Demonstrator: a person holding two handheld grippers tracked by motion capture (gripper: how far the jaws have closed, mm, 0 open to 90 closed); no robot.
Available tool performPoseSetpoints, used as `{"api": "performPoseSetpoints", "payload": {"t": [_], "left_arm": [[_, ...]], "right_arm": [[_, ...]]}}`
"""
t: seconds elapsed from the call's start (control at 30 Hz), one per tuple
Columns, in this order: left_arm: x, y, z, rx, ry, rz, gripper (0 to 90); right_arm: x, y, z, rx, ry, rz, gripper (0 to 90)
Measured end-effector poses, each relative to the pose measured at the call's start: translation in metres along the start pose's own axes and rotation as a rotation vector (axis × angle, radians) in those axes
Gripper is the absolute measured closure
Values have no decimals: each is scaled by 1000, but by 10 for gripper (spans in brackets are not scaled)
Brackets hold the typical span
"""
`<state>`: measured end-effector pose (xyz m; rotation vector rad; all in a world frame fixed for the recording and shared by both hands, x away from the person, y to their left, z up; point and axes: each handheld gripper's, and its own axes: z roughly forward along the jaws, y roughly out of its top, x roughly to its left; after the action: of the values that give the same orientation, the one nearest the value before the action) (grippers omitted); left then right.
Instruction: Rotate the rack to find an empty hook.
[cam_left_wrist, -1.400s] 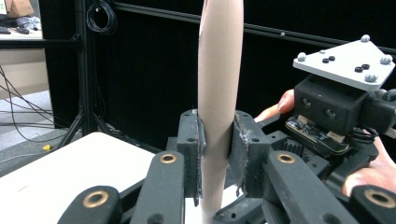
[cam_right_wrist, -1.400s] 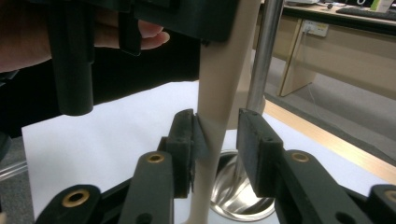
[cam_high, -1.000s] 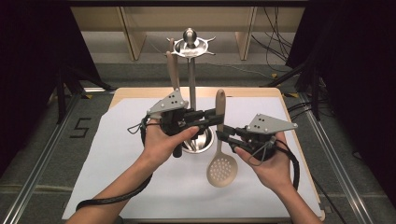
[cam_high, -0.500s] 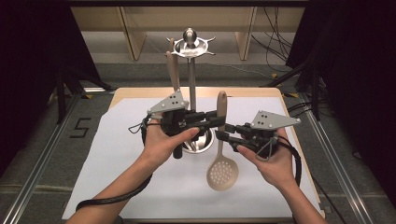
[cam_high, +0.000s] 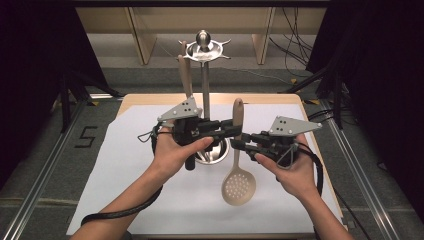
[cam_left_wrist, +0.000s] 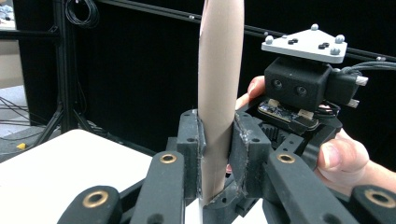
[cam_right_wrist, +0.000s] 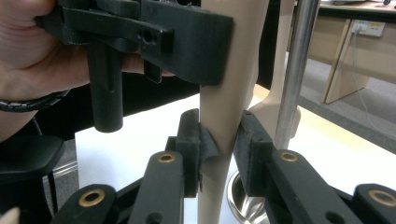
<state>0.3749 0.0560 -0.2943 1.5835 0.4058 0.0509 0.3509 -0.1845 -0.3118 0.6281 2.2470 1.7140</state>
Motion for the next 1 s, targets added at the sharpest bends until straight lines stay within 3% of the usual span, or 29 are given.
{"api": "performPoseSetpoints", "payload": {"t": [0.13,0.2,0.27,0.37,0.47,0.73,1.0], "left_arm": [[0,0,2,-8,10,11,740],[-2,-1,3,-17,21,17,732],[-3,-2,4,-23,50,42,701],[-6,-1,5,-25,90,89,636],[-9,-2,6,-5,120,145,608],[-7,-3,6,-3,120,161,718],[-5,1,3,-8,91,149,731]], "right_arm": [[3,2,-1,10,-21,29,748],[7,3,0,20,-76,48,749],[12,5,1,38,-160,33,751],[16,6,4,51,-244,11,751],[17,6,8,70,-255,39,752],[22,6,13,77,-253,67,751],[25,7,13,62,-257,54,749]]}}
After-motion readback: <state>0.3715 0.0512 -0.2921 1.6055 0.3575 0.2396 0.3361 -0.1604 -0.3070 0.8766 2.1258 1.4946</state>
